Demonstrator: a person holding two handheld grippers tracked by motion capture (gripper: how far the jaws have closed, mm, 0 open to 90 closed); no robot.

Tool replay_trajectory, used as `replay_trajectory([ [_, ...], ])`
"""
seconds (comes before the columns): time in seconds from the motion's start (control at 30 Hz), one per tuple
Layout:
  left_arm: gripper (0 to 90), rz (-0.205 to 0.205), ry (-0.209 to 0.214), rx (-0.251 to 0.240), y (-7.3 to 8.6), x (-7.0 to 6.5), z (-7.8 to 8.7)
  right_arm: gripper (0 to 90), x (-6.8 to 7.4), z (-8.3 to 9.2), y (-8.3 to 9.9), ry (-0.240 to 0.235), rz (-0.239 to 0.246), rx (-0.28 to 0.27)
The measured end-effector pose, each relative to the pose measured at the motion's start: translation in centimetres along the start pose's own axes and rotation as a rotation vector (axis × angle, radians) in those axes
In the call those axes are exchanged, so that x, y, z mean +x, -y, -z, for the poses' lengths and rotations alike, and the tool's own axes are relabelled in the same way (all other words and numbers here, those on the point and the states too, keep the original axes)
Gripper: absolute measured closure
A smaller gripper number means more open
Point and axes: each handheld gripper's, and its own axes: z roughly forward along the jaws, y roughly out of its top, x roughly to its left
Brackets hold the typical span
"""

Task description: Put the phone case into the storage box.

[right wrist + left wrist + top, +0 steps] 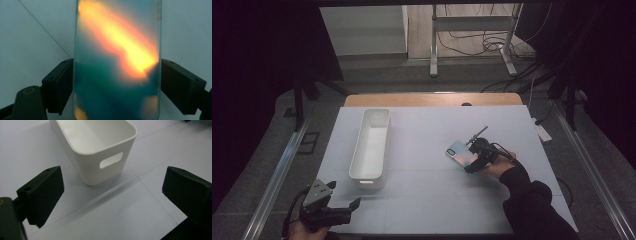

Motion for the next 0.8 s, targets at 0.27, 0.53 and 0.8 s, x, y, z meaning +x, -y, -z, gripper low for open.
replay_trajectory([
  [0.27, 4.2, 0.013, 0.057, -0.013, 0.0, 0.4, 0.1, 17.2, 0.2, 0.5, 0.2, -0.027, 0.015, -0.034],
  [0.53, 1.4, -0.015, 0.044, 0.001, -0.1, 0.1, 0.0, 17.2, 0.9, 1.6, 0.3, -0.039, 0.038, -0.094],
  [0.8, 0.0, -0.017, 0.032, -0.006, -0.1, 0.1, 0.1, 17.2, 1.3, 2.4, 0.5, -0.057, 0.046, -0.125],
])
